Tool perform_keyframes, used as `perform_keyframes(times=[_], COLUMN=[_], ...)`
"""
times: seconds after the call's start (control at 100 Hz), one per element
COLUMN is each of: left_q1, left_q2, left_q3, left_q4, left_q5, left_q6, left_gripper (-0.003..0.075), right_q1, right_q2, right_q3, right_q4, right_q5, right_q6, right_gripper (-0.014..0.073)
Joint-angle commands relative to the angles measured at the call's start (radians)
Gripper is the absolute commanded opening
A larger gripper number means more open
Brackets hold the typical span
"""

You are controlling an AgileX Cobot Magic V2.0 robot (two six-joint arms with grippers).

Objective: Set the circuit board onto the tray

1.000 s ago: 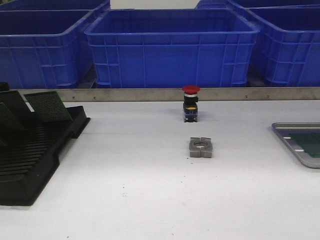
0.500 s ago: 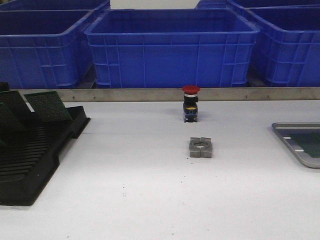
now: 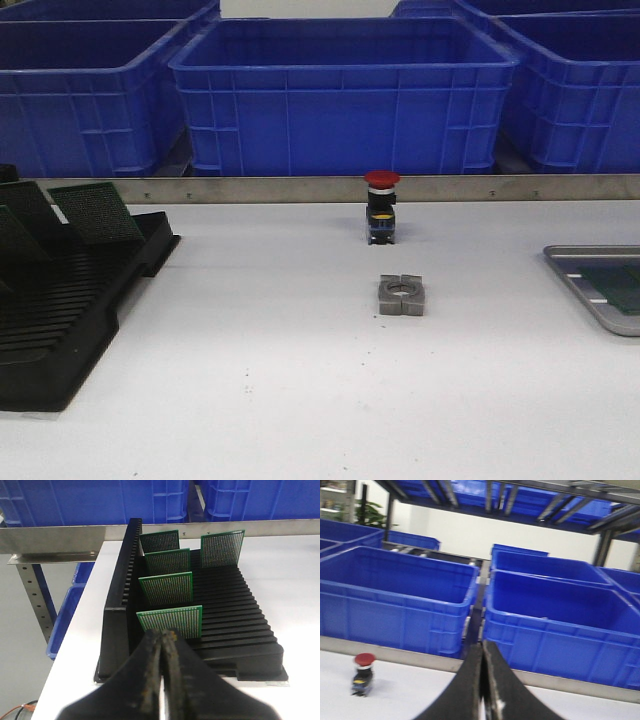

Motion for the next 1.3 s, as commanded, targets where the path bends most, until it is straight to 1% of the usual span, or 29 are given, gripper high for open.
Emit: perform_keyframes(times=[0.0,0.07,0.09,0.14,0.16,0.24,0.29,0.31,0.34,0.36,0.39,0.42,0.48,0.52,0.55,0.56,0.6,0.66,0.83,1.29], left_q1=[0.004,0.004,0.004,0.004,0.004,0.004,0.004,0.004,0.004,0.004,0.004,0.004,0.004,0.004,0.004,0.004,0.004,0.004,0.004,0.004], left_q2=[-0.033,-0.033,-0.033,-0.033,-0.033,-0.033,-0.033,-0.033,-0.033,-0.033,-0.033,-0.033,-0.033,-0.033,-0.033,-0.033,-0.033,-0.033,-0.033,-0.033], left_q3=[0.029,0.029,0.029,0.029,0.029,0.029,0.029,0.029,0.029,0.029,0.029,0.029,0.029,0.029,0.029,0.029,0.029,0.029,0.029,0.029], left_q4=[0.001,0.001,0.001,0.001,0.001,0.001,0.001,0.001,0.001,0.001,0.001,0.001,0.001,0.001,0.001,0.001,0.001,0.001,0.001,0.001], left_q5=[-0.081,-0.081,-0.081,-0.081,-0.081,-0.081,-0.081,-0.081,-0.081,-0.081,-0.081,-0.081,-0.081,-0.081,-0.081,-0.081,-0.081,-0.081,-0.081,-0.081], left_q6=[-0.011,-0.011,-0.011,-0.011,-0.011,-0.011,-0.011,-0.011,-0.011,-0.011,-0.011,-0.011,-0.011,-0.011,-0.011,-0.011,-0.011,-0.011,-0.011,-0.011], left_gripper=[-0.0017,-0.0017,-0.0017,-0.0017,-0.0017,-0.0017,-0.0017,-0.0017,-0.0017,-0.0017,-0.0017,-0.0017,-0.0017,-0.0017,-0.0017,-0.0017,-0.0017,-0.0017,-0.0017,-0.0017], right_q1=[-0.005,-0.005,-0.005,-0.005,-0.005,-0.005,-0.011,-0.016,-0.026,-0.035,-0.051,-0.065,-0.094,-0.114,-0.125,-0.129,-0.138,-0.14,-0.14,-0.14], right_q2=[0.01,0.01,0.01,0.01,0.01,0.01,0.008,0.005,0.001,-0.002,-0.009,-0.02,-0.042,-0.065,-0.083,-0.092,-0.114,-0.159,-0.175,-0.175], right_q3=[-0.025,-0.023,-0.021,-0.008,0.0,0.043,0.079,0.088,0.11,0.124,0.142,0.161,0.204,0.228,0.224,0.224,0.224,0.224,0.225,0.224], right_q4=[-0.052,-0.166,-0.192,-0.313,-0.348,-0.583,-0.732,-0.797,-0.887,-0.954,-1.039,-1.14,-1.284,-1.378,-1.441,-1.472,-1.529,-1.575,-1.575,-1.574], right_q5=[-0.059,-0.062,-0.062,-0.058,-0.058,-0.067,-0.069,-0.069,-0.069,-0.067,-0.065,-0.062,-0.061,-0.06,-0.004,0.007,0.04,0.099,0.178,0.182], right_q6=[-0.006,0.041,0.075,0.187,0.246,0.505,0.714,0.766,0.891,0.939,1.057,1.147,1.34,1.439,1.517,1.527,1.592,1.628,1.628,1.627], right_gripper=[-0.0059,-0.0059,-0.0059,-0.0059,-0.0059,-0.0059,-0.0059,-0.0059,-0.0059,-0.0059,-0.0059,-0.0059,-0.0059,-0.0059,-0.0059,-0.0059,-0.0059,-0.0059,-0.0059,-0.0059])
